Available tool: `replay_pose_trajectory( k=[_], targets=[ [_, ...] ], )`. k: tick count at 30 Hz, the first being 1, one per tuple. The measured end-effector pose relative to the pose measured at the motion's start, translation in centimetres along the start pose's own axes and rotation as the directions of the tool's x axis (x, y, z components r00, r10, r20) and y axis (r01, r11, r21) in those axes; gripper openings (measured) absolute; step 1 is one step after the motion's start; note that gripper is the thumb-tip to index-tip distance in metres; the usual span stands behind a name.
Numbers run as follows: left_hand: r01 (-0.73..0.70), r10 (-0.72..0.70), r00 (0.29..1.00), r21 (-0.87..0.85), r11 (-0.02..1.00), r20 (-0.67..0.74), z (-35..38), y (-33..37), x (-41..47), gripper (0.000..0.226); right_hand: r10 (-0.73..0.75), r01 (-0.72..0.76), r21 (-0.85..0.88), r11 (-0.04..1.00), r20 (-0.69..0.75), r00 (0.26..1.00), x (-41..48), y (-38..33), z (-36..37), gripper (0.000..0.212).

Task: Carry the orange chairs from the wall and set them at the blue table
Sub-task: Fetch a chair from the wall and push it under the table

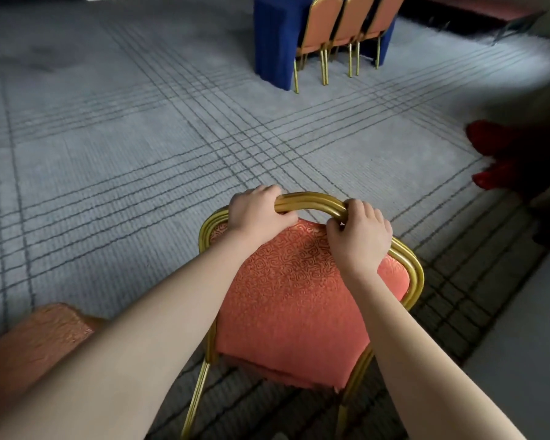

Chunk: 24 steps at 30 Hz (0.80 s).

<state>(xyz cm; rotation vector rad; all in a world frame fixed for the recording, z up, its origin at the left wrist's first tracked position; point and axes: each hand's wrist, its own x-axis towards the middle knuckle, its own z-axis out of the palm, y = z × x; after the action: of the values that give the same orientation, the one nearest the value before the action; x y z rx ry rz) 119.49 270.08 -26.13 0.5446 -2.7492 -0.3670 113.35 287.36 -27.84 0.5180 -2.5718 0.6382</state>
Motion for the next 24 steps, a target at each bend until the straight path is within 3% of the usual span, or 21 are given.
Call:
replay_pose_trajectory(
  k=[5, 13, 24],
  targets=[
    [0.037, -0.037, 0.999, -0.002, 0.999, 0.013, -0.2, -0.1, 0.3, 0.039, -0.012, 0.012, 0.015, 1.000, 0.031, 0.999, 0.8, -0.1, -0.1, 0.022],
    [0.028, -0.027, 0.999, -0.023, 0.999, 0.023, -0.4, -0.1, 0.0, 0.039, 0.069, -0.048, -0.074, 0.996, 0.304, 0.950, 2.8, 0.3, -1.9, 0.022],
    [0.016, -0.016, 1.000, -0.003, 1.000, -0.015, -0.8, -0.8, -1.7, 0.045, 0.098, -0.079, -0.088, 0.993, 0.241, 0.966, 0.8, -0.8, -2.1, 0.022]
  ],
)
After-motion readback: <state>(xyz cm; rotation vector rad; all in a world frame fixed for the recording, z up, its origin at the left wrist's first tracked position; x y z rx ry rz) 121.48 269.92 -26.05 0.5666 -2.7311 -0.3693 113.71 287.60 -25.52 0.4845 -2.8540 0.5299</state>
